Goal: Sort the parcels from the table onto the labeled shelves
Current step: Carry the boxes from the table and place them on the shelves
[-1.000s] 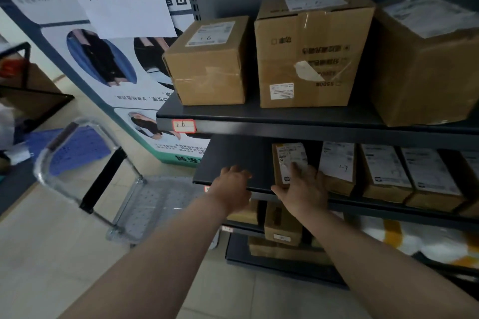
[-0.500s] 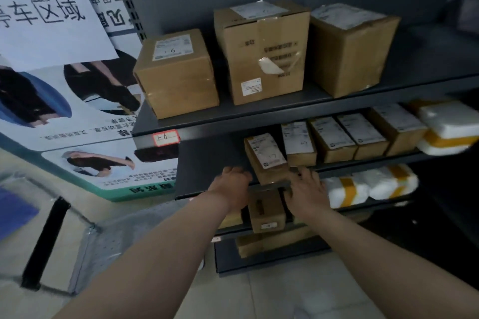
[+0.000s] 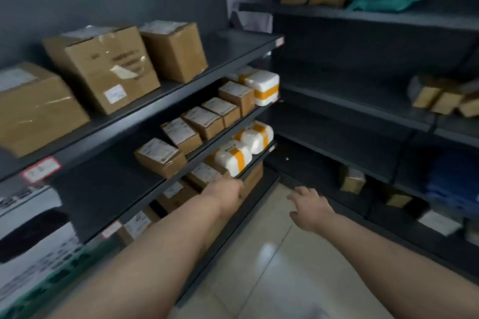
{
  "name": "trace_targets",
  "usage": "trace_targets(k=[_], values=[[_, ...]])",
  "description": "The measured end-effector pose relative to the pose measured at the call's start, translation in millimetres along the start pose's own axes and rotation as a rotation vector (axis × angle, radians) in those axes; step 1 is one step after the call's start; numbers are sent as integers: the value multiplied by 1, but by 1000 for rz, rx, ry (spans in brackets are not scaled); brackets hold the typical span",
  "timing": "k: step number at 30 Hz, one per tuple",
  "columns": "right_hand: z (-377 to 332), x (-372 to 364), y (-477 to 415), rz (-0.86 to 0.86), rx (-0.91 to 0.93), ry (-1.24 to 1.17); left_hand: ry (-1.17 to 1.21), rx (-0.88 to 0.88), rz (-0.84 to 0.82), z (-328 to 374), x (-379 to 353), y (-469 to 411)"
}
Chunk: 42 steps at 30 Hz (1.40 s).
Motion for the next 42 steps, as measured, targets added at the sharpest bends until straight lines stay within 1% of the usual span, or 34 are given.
trace_targets(k=[3,6,12,16,21,26,32,38,42], values=[[47,-7,41,-20,-135,-75,-56,-162,-18,62,-5,-7],[91,-12,85,0,-248,-129,-110,-298,-28,128,-11,-9],[193,-29,199,64,-475,-253,-174,-480,-76,279,-37,1],[270,-49,295,80,-642,-290,-158,-598,-120,392,-57,26],[353,-72,404,136,-853,-363,-146,-770,-128,532,-80,65],[413,-91,502,200,-1045,-403,-215,-920,-145,650,-105,105],[475,-110,603,285,-1272,-485,-289,-1130,-181,765,-131,152],[537,-120,666,347,-1456,-491,-371,-1282,-190,882,-146,171],[580,-116,696,396,-1569,-495,-370,-1351,-222,959,-149,171]])
Point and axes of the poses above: each hand's wrist, its own y-axis away from the middle knuckle, its own x-axis out of the back of the hand, z = x × y, the point moved 3 cm from there along -y, towards the middle knuckle, and after that the axes turned 3 degrees about x, right-handed, at the moved point
